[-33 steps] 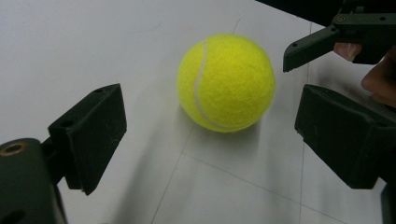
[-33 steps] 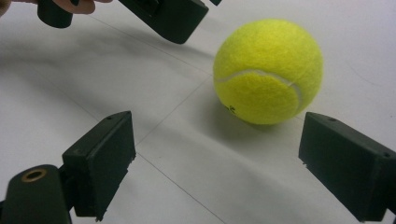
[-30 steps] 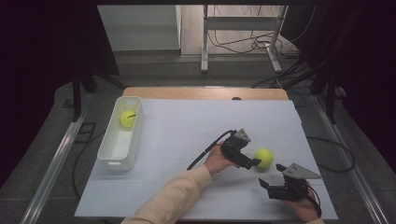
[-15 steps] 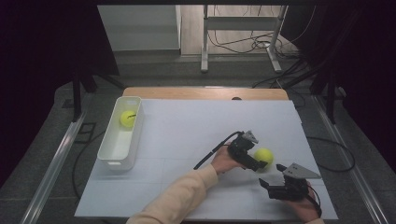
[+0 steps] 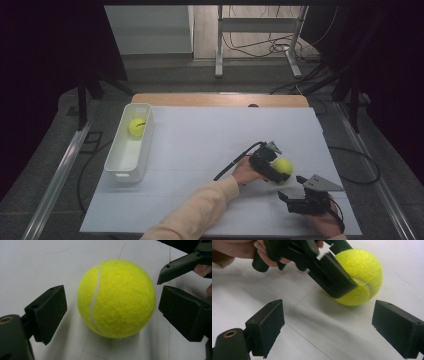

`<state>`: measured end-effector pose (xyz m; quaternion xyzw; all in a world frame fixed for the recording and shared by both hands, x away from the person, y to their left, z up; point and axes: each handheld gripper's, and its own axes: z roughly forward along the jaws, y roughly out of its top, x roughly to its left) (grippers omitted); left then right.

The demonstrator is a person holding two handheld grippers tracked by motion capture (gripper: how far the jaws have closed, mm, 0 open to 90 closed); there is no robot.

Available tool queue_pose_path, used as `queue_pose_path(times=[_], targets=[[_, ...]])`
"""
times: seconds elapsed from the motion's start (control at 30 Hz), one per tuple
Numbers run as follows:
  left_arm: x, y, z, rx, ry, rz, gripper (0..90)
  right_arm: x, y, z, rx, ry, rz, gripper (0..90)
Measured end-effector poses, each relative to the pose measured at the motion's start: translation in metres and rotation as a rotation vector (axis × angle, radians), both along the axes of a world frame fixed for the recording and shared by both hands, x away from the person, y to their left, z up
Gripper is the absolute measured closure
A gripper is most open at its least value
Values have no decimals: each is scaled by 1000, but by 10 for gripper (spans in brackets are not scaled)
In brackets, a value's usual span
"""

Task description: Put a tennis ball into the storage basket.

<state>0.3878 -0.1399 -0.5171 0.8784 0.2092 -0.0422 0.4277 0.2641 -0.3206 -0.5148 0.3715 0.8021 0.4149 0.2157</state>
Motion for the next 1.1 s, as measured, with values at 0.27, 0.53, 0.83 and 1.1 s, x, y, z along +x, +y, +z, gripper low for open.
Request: queue_pose_path(times=[0.27,0.53,0.83,1.1], targets=[[0,0,-1,-14,-14,-18,262,0,-1,0,8,-1,0,112],[-1,5,6,-36,-45,11,267,-1,-2,0,2,0,-5,112],[-2,20,10,-49,-49,33,266,-2,-3,0,3,-5,-5,112],[-5,35,13,-58,-53,43,266,-2,-3,0,-1,-6,-6,112]])
